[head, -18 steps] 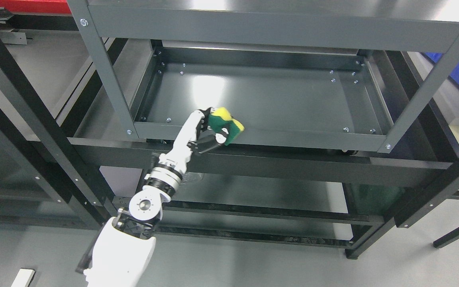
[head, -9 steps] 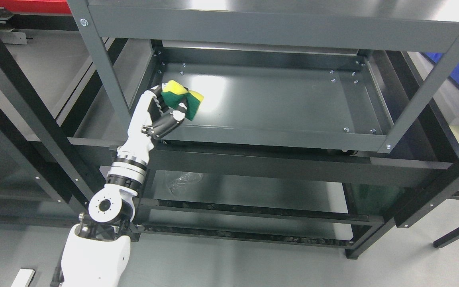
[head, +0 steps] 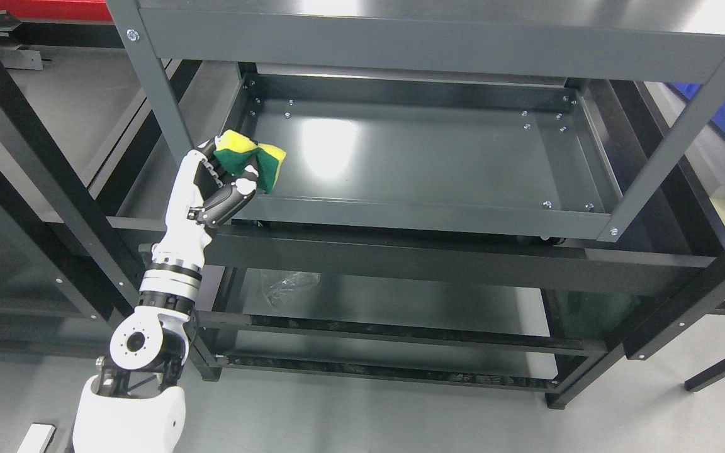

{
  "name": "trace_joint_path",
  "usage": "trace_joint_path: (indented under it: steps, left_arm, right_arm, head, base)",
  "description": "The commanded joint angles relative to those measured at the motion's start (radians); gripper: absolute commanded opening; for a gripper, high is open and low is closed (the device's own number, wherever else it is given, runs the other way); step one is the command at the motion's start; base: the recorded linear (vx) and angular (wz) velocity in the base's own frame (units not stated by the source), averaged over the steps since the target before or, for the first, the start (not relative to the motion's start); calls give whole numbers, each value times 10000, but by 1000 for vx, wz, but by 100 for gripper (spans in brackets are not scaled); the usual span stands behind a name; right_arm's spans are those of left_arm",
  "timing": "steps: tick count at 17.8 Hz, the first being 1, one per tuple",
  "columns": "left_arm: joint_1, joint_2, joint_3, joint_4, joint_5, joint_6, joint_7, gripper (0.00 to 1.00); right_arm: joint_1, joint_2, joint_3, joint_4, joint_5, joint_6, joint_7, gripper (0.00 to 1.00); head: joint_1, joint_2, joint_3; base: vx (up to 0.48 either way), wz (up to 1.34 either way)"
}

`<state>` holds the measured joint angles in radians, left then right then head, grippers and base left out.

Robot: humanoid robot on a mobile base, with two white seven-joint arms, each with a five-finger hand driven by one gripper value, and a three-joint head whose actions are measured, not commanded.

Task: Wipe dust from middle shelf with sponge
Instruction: 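Withdraw the left hand holding the sponge out of the shelf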

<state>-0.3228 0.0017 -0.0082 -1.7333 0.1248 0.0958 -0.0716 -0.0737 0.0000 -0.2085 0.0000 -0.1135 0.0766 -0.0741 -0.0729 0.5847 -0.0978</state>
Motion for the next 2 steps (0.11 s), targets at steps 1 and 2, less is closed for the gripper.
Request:
trace_joint_path:
  steps: [1, 2]
  left_arm:
    - [252, 158, 634, -384, 25, -7, -20, 0]
    - [252, 158, 634, -384, 25, -7, -20, 0]
  right_arm:
    - [0, -175, -1, -174, 0, 1, 5, 100]
    - [0, -175, -1, -174, 0, 1, 5, 100]
  head:
    - [0, 0, 0]
    - [0, 0, 0]
  base:
    - [0, 0]
    - [0, 0]
